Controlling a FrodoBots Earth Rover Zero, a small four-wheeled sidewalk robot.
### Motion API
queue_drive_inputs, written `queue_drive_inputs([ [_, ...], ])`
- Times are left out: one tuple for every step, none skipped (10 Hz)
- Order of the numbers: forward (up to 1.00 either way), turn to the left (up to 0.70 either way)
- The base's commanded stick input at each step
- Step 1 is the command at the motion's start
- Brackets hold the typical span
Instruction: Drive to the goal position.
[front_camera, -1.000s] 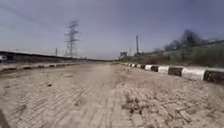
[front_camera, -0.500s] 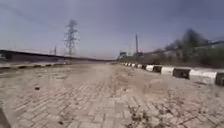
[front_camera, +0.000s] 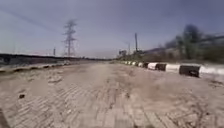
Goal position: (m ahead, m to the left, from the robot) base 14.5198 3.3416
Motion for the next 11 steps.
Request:
queue_drive_inputs([
  [1.00, 0.00],
  [1.00, 0.00],
  [1.00, 0.00],
  [1.00, 0.04],
  [1.00, 0.08],
  [1.00, 0.12],
  [1.00, 0.22],
  [1.00, 0.34],
  [1.00, 0.13],
  [1.00, 0.00],
  [1.00, 0.00],
])
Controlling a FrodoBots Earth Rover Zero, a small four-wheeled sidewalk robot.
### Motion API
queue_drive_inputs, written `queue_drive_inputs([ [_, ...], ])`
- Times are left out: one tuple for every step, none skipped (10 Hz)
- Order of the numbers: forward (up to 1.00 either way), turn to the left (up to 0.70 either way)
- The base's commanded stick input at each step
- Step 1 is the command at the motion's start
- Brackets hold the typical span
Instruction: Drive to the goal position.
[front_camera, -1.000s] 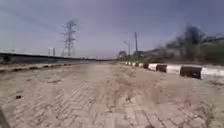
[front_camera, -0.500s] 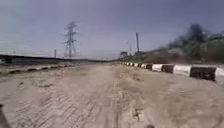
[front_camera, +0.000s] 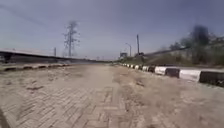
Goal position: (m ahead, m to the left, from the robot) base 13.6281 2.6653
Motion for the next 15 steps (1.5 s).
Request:
queue_drive_inputs([
  [1.00, 0.00],
  [1.00, 0.00],
  [1.00, 0.00],
  [1.00, 0.00],
  [1.00, 0.00],
  [1.00, 0.00],
  [1.00, 0.00],
  [1.00, 0.00],
  [1.00, 0.00],
  [1.00, 0.01],
  [1.00, 0.01],
  [1.00, 0.02],
  [1.00, 0.03],
  [1.00, 0.00],
  [1.00, 0.00],
])
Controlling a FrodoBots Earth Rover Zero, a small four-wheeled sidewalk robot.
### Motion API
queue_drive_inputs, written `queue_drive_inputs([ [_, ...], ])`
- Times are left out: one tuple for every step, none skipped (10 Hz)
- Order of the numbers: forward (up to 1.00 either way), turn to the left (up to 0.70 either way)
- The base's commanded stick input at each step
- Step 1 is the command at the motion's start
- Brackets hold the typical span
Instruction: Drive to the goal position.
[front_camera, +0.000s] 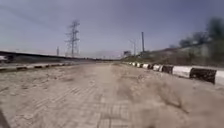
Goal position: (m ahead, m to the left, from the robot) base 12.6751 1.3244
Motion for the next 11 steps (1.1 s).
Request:
queue_drive_inputs([
  [1.00, 0.00],
  [1.00, 0.00],
  [1.00, 0.00],
  [1.00, 0.00],
  [1.00, 0.00],
  [1.00, 0.00],
  [1.00, 0.00],
  [1.00, 0.00],
  [1.00, 0.00],
  [1.00, 0.00],
  [1.00, 0.00],
])
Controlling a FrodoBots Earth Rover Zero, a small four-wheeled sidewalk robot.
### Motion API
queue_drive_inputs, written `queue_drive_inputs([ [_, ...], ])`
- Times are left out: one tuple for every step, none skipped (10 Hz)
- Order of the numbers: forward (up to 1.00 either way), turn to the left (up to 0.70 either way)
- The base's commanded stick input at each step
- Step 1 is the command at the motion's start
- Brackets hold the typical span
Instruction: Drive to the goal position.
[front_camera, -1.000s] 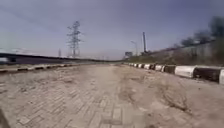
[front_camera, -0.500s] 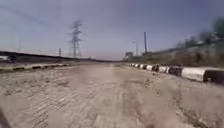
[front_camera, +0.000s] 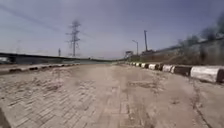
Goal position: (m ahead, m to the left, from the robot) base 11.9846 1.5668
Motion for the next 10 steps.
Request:
queue_drive_inputs([
  [1.00, 0.00],
  [1.00, 0.00],
  [1.00, 0.00],
  [1.00, 0.00],
  [1.00, 0.00],
  [1.00, 0.00],
  [1.00, 0.00],
  [1.00, 0.00],
  [1.00, 0.00],
  [1.00, 0.00],
])
